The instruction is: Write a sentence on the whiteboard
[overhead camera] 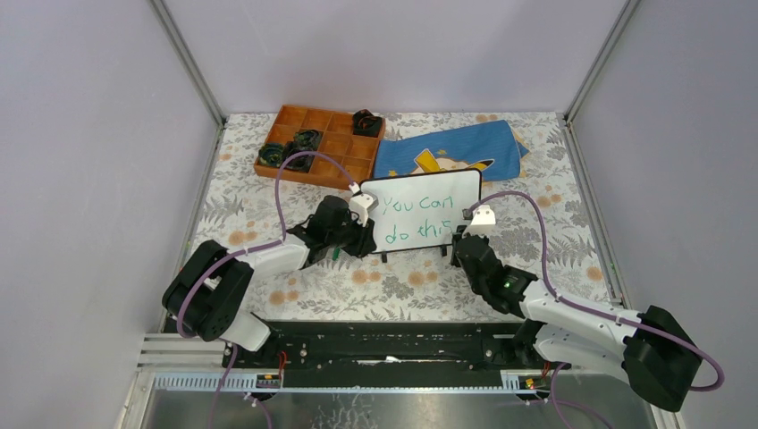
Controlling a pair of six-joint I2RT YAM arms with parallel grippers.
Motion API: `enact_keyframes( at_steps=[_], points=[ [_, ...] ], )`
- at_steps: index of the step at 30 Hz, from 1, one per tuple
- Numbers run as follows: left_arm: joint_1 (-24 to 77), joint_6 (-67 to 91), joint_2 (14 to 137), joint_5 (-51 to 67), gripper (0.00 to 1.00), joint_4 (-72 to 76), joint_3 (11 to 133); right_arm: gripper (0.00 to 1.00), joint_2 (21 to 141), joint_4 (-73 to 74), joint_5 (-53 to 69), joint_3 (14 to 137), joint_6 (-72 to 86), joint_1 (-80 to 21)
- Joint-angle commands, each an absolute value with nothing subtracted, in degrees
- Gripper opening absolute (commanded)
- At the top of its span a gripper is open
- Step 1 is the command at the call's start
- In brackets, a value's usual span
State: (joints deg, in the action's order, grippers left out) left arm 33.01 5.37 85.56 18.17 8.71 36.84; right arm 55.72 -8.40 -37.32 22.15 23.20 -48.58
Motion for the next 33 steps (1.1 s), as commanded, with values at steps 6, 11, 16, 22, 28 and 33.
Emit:
enact_keyframes(
  at_steps=[6, 11, 16, 22, 28, 33],
  points=[
    [33.84, 3.96, 85.58, 17.15, 0.40, 8.03, 37.26, 0.00, 57.71, -10.65, -33.15, 22.72, 24.63, -48.10],
    [33.84, 3.95, 85.59, 17.14, 0.40, 8.03, 37.26, 0.00, 57.59, -12.29, -31.90, 22.54, 24.87, -48.11],
    [33.84, 3.96, 85.47, 17.14, 0.40, 8.10, 37.18, 0.00, 57.22, -13.50, -30.50, 22.78, 24.79, -48.12],
    [33.83, 3.96, 85.57, 17.05, 0.40, 8.10, 37.19, 0.00, 55.10, -11.40, -29.36, 23.06, 25.16, -48.09],
    [33.84, 3.98, 85.22, 16.97, 0.40, 8.21, 36.99, 0.00, 46.27, -2.98, -29.43, 22.71, 25.45, -48.16],
    [33.84, 4.13, 85.08, 16.55, 0.40, 8.04, 37.13, 0.00, 35.97, 7.25, -32.72, 23.98, 25.98, -48.08]
  ],
)
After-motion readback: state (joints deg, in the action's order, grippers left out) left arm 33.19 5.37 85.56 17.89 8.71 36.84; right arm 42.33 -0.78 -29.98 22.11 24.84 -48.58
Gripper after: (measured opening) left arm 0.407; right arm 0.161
